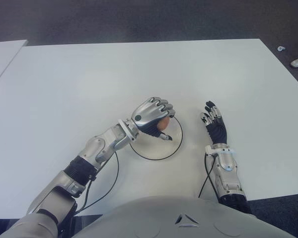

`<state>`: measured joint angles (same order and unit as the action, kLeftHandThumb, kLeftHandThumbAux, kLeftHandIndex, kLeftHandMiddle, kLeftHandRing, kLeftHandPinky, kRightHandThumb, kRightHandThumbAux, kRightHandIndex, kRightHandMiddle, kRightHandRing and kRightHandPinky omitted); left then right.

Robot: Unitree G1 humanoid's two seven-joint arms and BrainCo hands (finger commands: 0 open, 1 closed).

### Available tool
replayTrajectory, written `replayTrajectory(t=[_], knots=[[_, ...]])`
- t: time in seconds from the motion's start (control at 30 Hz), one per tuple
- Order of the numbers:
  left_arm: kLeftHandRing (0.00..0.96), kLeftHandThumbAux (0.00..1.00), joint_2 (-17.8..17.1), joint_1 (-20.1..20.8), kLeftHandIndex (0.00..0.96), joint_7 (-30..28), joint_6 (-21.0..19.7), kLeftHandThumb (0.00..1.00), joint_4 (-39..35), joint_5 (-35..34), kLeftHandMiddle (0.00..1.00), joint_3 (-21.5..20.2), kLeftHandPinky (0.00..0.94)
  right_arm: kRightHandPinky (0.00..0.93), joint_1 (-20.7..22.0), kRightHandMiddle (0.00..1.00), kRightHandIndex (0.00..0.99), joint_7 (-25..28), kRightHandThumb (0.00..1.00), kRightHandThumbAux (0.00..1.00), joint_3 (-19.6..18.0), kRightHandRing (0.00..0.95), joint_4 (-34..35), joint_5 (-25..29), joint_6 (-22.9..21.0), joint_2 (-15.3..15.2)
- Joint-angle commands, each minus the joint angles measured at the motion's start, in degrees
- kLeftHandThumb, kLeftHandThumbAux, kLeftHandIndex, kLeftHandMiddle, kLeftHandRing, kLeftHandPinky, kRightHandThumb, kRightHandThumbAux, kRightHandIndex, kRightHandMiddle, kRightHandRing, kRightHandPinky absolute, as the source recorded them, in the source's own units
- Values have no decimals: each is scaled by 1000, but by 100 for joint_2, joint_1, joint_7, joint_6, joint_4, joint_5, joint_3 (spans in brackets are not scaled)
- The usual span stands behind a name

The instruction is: Put the apples into the plate.

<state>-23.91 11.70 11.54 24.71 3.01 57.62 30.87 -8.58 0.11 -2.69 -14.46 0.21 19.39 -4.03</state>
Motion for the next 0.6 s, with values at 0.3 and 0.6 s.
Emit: replayTrajectory(t=[0.3,0.6], knots=[[849,689,174,10,446,-451,-283,751,345,-84,831,133,830,0,-398,89,19,98,100,579,-12,15,-521,73,-380,85],[834,688,250,4,446,-499,-358,751,547,-91,817,234,816,0,-446,94,18,208,108,601,-50,27,-482,201,-318,121]])
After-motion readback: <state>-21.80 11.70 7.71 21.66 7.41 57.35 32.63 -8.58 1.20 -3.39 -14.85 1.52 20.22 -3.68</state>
